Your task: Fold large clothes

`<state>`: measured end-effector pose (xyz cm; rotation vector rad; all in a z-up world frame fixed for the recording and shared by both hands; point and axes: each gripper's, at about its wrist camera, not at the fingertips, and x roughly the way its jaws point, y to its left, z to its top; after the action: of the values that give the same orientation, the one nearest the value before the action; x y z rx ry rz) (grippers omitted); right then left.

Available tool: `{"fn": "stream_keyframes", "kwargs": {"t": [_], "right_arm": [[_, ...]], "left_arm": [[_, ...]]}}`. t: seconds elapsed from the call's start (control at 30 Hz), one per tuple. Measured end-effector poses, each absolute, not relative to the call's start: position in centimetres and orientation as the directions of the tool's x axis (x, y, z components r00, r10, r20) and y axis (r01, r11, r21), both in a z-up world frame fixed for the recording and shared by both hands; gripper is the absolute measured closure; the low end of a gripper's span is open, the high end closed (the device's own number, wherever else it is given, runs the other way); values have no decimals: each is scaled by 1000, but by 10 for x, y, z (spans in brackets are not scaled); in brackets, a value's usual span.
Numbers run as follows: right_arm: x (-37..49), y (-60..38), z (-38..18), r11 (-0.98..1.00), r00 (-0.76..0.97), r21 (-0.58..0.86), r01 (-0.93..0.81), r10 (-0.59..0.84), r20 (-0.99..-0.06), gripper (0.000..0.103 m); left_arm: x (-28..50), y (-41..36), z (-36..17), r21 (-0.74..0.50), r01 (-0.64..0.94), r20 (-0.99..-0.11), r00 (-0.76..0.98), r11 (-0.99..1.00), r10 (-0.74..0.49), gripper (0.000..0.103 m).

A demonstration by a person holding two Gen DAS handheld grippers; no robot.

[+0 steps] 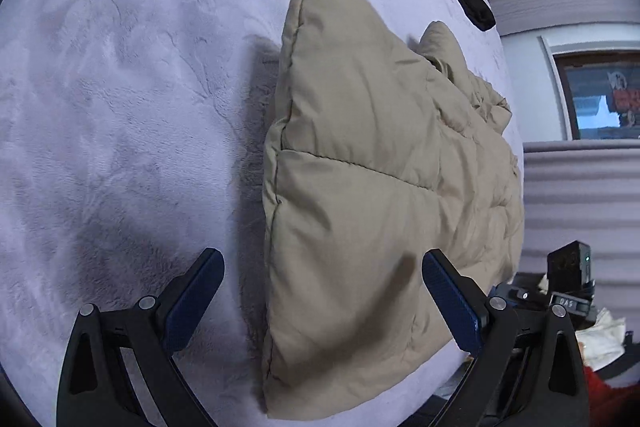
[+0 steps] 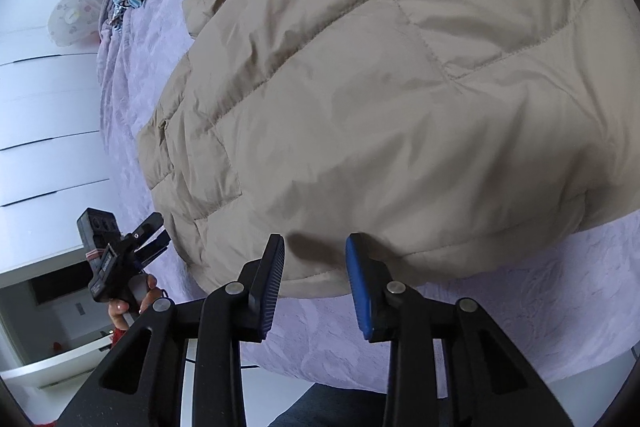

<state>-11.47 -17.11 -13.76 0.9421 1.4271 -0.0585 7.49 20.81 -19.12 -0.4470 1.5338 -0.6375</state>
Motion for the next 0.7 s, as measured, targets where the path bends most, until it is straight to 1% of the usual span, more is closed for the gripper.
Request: {"fn": "stream_keyframes", "kwargs": {"t": [0.1, 0.2, 0.27, 0.43, 0.47, 0.5, 0.53, 0.57, 0.6, 0.63, 0.67, 0.7], "right_arm": [[-116, -170, -139, 662, 195, 502, 557, 483, -854, 68], [-114, -168, -137, 670, 194, 497, 552, 476, -858, 68], [-112, -168, -136, 674, 197, 495, 548, 472, -859, 68], [-104, -169, -127, 707, 216, 477, 522, 431, -876, 68], [-101, -171, -125, 721, 220, 465, 514, 414, -884, 68], [-97, -174, -122, 737, 226, 450, 504, 390, -893, 68], [-92, -178, -119, 754, 232, 433, 493, 365, -901, 68], [-89, -180, -116, 773, 239, 415, 481, 340, -910, 68], [-84, -183, -113, 797, 250, 390, 461, 305, -919, 68], [-80, -185, -111, 815, 258, 371, 446, 280, -925, 68], [-75, -188, -110, 834, 269, 351, 426, 254, -929, 69], [-70, -191, -111, 846, 281, 342, 409, 239, -929, 73]], "left_arm": [[83, 196, -205, -692, 86, -722, -97, 717, -685, 3], [84, 173, -209, -717, 115, -697, -121, 688, -706, 3], [85, 157, -212, -718, 147, -696, -150, 680, -702, 3], [81, 127, -224, -667, 215, -745, -198, 713, -637, 3], [80, 125, -222, -662, 226, -750, -202, 715, -630, 8], [79, 123, -220, -663, 233, -748, -204, 711, -631, 18], [79, 124, -218, -683, 228, -730, -215, 694, -648, 44], [78, 126, -218, -722, 189, -691, -235, 665, -684, 62], [75, 130, -215, -738, 158, -674, -233, 656, -701, 66], [73, 130, -210, -740, 150, -672, -224, 656, -706, 72], [70, 128, -202, -735, 159, -677, -215, 659, -704, 74], [67, 126, -192, -729, 170, -685, -205, 663, -700, 74]]}}
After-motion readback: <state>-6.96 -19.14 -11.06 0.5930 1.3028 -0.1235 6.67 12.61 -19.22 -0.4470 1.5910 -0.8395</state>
